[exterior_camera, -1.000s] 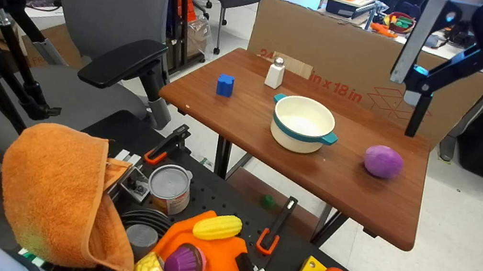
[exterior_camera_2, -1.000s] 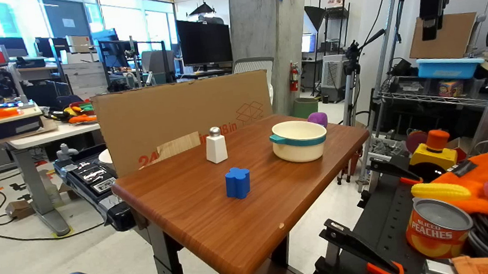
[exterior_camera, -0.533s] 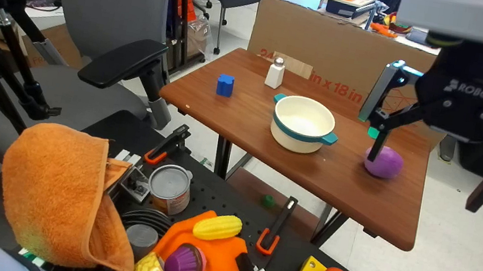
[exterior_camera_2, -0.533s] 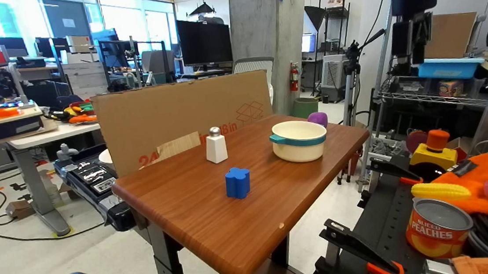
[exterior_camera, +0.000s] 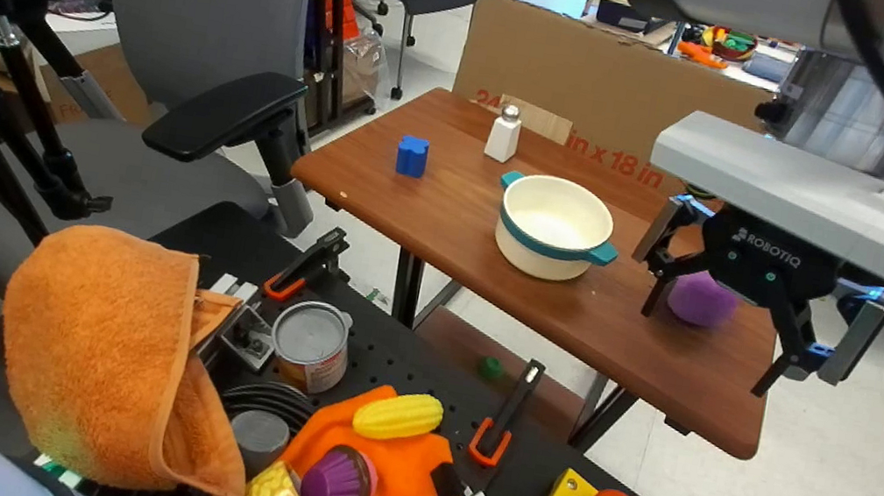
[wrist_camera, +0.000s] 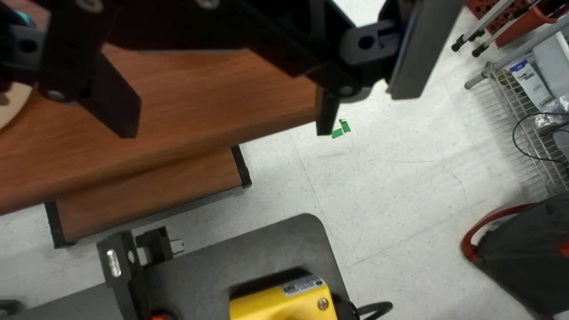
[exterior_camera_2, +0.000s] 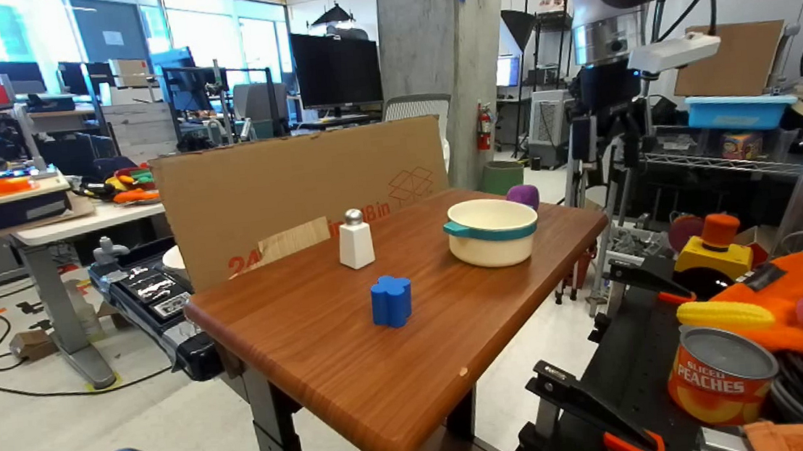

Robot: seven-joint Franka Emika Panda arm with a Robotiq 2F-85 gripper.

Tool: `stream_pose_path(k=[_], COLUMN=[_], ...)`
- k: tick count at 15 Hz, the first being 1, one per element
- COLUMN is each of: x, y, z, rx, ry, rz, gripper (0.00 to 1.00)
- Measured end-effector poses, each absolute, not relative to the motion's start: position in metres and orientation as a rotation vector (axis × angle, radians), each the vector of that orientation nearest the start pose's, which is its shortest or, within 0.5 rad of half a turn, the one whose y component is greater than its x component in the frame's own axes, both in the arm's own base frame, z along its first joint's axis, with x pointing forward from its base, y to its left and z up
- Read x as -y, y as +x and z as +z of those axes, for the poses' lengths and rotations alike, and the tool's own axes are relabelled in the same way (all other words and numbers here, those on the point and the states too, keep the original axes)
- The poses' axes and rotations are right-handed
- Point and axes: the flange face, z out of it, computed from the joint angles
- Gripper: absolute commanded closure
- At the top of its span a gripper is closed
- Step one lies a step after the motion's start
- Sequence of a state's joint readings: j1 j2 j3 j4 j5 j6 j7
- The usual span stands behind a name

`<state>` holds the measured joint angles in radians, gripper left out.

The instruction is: Move the purple plush toy backwards

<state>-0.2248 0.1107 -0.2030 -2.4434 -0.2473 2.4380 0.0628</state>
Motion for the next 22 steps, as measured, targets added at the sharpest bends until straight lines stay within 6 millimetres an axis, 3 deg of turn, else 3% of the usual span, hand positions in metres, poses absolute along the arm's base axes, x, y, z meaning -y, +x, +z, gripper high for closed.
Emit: stream_pose_path(k=[8,13,14,15,18,22], x=[0.188,0.186,0.187,0.187,0.184,0.177], y=[0.529,0.564,0.568,0.571,0.579,0.587], z=[0.228,0.202,0.193,0.185,0.164,0.168], rx=[-0.501,-0.500,-0.497,-0.494,-0.475,-0.466], ry=[-3.269,-3.294,-3.297,-3.300,-3.307,-3.300], rz=[0.156,0.154,0.168,0.182,0.221,0.263], gripper=[0.00,0.00,0.25,0.26,0.51,0.79])
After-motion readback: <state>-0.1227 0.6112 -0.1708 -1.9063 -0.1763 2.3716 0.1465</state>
